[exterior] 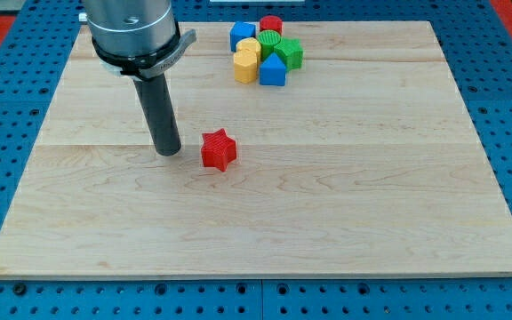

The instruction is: Slide the red star towards the top right of the board

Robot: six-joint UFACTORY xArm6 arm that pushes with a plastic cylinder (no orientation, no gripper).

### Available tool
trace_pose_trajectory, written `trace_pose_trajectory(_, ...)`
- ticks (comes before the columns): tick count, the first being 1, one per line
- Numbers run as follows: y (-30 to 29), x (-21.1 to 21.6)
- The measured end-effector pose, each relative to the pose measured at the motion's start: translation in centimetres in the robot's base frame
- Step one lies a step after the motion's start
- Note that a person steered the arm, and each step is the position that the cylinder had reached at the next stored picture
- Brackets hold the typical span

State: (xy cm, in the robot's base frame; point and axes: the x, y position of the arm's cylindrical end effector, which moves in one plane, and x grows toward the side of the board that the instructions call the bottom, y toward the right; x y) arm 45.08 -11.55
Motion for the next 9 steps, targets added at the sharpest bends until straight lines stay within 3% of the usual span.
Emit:
trace_pose_trajectory(3,2.5,2.4)
trace_pose_trajectory(4,6.4,1.1)
trace_pose_trajectory(6,7.3,-1.7)
trace_pose_trajectory(9,15.3,-2.6)
